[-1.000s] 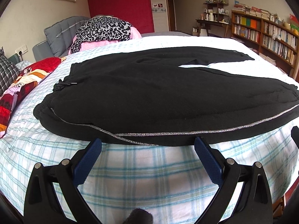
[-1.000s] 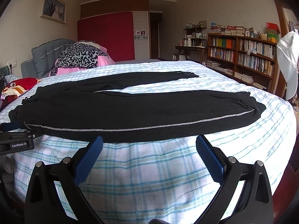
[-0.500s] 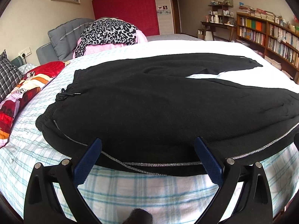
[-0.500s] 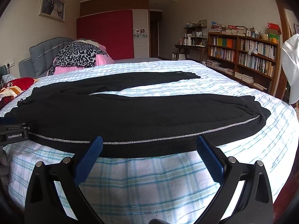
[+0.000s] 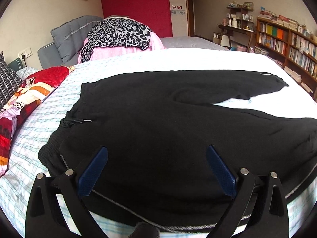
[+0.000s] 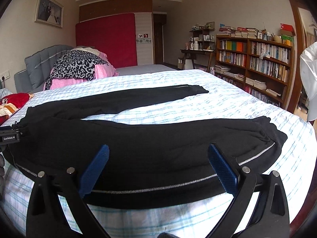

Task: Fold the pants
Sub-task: 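Grasp the waistband edge with the left gripper while the right gripper grasps beside it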

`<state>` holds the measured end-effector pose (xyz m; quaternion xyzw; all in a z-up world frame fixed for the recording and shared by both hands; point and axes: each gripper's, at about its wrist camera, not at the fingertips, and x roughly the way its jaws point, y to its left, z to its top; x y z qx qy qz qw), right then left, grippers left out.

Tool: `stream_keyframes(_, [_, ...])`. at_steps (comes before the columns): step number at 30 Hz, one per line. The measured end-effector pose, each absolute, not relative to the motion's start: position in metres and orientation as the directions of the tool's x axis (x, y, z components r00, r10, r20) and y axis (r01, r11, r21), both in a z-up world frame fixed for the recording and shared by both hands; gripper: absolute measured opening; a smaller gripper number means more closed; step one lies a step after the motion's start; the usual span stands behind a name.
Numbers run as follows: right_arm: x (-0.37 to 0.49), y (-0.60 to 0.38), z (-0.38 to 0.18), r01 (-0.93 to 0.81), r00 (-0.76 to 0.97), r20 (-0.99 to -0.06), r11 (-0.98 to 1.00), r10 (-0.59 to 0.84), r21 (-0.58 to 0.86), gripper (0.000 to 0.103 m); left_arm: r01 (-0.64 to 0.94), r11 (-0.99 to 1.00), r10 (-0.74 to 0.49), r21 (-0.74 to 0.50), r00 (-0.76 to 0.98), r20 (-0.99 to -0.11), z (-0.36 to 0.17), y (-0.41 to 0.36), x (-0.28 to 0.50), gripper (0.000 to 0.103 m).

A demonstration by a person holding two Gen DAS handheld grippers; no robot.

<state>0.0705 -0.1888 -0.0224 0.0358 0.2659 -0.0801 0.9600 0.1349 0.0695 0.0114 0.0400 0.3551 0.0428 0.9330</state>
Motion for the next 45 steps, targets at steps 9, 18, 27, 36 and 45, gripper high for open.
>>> stream_keyframes(9, [0.110,-0.202,-0.013,0.172,0.851,-0.511,0.983,-0.117,0.061,0.101,-0.199,0.979,0.164,0.033,0.690,-0.705,0.023,0.160,0.212,0.098])
stream_keyframes(18, [0.143,-0.188,-0.023,0.149,0.838,-0.536,0.988,-0.107,0.034,0.101,-0.280,0.960,0.188,0.014,0.606,-0.773,0.012,0.241,0.292,0.098])
stream_keyframes(27, [0.159,-0.198,-0.042,0.183,0.796,-0.594,0.981,-0.114,0.057,0.101,-0.359,0.918,0.074,-0.167,0.571,-0.818,0.001,0.308,0.355,0.098])
stream_keyframes(36, [0.166,-0.197,-0.052,0.196,0.764,-0.633,0.980,-0.125,0.042,0.101,-0.409,0.818,-0.107,-0.404,0.583,-0.806,-0.010,0.336,0.369,0.086])
stream_keyframes(45, [0.169,-0.197,-0.056,0.197,0.748,-0.652,0.980,-0.128,0.034,0.101,-0.405,0.756,-0.196,-0.514,0.609,-0.769,-0.014,0.355,0.360,0.055])
